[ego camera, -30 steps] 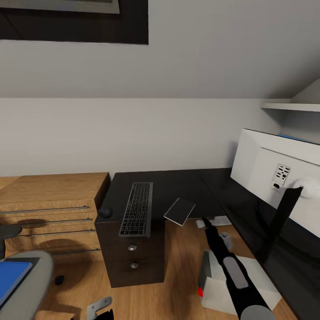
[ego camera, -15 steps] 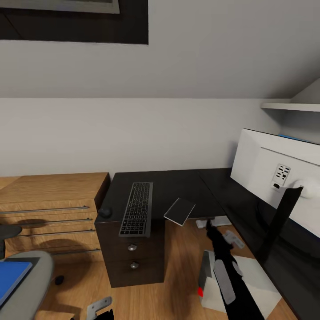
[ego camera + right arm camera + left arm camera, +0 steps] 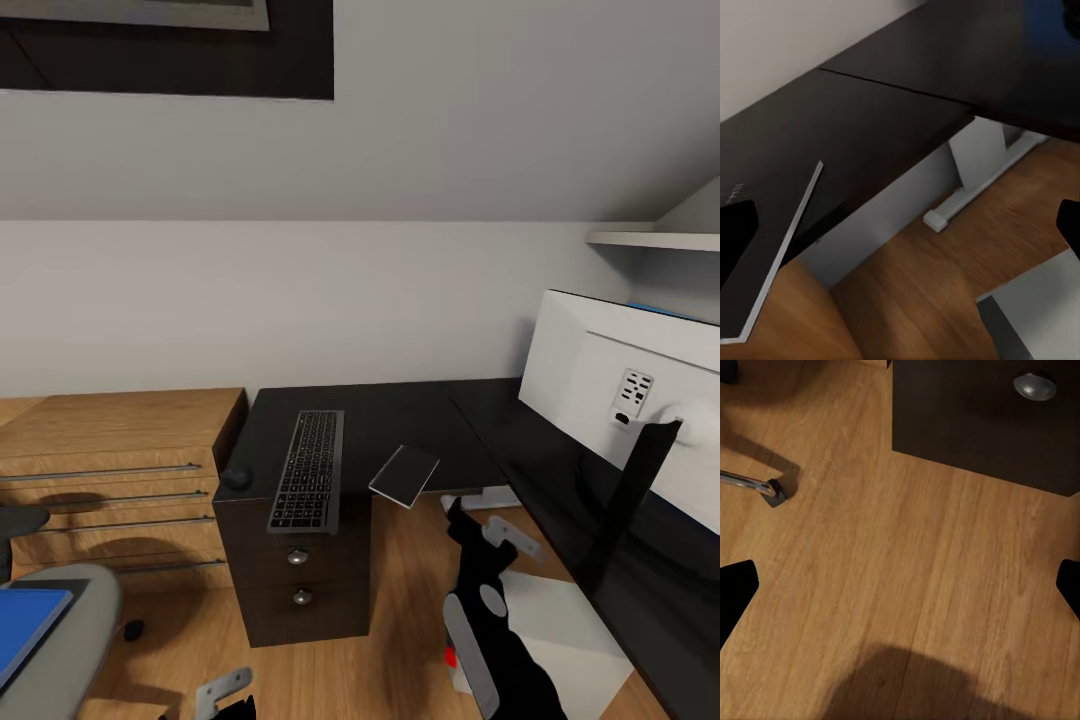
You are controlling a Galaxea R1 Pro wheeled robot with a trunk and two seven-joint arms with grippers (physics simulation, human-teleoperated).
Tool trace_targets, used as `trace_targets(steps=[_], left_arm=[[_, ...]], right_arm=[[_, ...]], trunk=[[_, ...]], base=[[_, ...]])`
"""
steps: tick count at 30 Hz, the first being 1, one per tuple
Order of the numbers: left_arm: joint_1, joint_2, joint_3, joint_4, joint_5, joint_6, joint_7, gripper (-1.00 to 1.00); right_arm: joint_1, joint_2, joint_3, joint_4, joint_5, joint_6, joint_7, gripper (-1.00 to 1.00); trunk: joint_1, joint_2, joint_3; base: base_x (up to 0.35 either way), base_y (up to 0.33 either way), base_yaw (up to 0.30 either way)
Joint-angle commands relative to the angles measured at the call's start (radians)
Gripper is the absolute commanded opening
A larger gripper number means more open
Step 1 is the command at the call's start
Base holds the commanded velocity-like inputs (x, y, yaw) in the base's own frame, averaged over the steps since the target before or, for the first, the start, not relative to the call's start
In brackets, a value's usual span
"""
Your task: In the bedroom, organize the workspace by keeping the computer under the desk, ensuring the monitor is on the desk, placing the keyboard on the desk next to the monitor, placing the mouse on the desk next to the keyboard, moving the folder from the swivel chair onto the desk next to the mouse, stacking the notebook on top of the folder with the pen on top of the notebook, and positioning the swivel chair next to the desk.
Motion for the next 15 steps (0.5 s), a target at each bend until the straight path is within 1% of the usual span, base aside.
trace_targets(steps=[1,2,4,6,7,10,11,14,15], left_arm=[[0.000,0.002,-0.007,-0.002,0.005,0.003,0.009,1.00],[0.000,0.002,-0.006,-0.002,0.005,0.003,0.009,1.00],[-0.001,0.002,-0.006,-0.002,0.005,0.003,0.009,1.00],[0.000,0.002,-0.006,-0.003,0.004,0.003,0.009,1.00],[-0.001,0.002,-0.006,-0.003,0.004,0.003,0.009,1.00],[-0.001,0.002,-0.006,-0.003,0.003,0.003,0.009,1.00],[-0.001,0.002,-0.006,-0.003,0.003,0.003,0.009,1.00],[-0.001,0.002,-0.006,-0.003,0.003,0.003,0.009,1.00],[0.000,0.002,-0.006,-0.003,0.003,0.003,0.009,1.00]], right_arm=[[0.000,-0.001,0.012,-0.009,-0.010,-0.007,-0.006,1.00],[0.002,-0.002,0.027,-0.025,-0.007,-0.006,-0.011,1.00],[0.006,-0.003,0.037,-0.039,-0.002,-0.003,-0.015,1.00],[0.015,-0.003,0.046,-0.072,0.035,0.047,-0.025,1.00],[0.021,-0.004,0.051,-0.099,0.060,0.105,-0.033,1.00],[0.027,-0.004,0.055,-0.147,0.082,0.213,-0.046,1.00],[0.029,-0.004,0.057,-0.180,0.091,0.293,-0.056,1.00],[0.031,-0.004,0.058,-0.223,0.095,0.405,-0.073,1.00],[0.032,-0.004,0.058,-0.243,0.096,0.455,-0.083,1.00]], trunk=[[0.000,-0.001,-0.001],[0.000,-0.001,-0.001],[0.000,-0.001,-0.001],[0.000,-0.001,-0.001],[0.000,-0.001,-0.001],[-0.012,0.020,0.008],[-0.015,0.027,0.011],[-0.027,0.048,0.021],[-0.031,0.055,0.024]], base=[[0.000,0.000,0.000],[0.000,0.000,0.000],[0.000,0.000,0.000],[0.000,0.000,0.000],[0.000,0.000,0.000],[0.000,0.000,0.000],[0.000,0.000,0.000],[0.000,0.000,0.000],[0.000,0.000,0.000]])
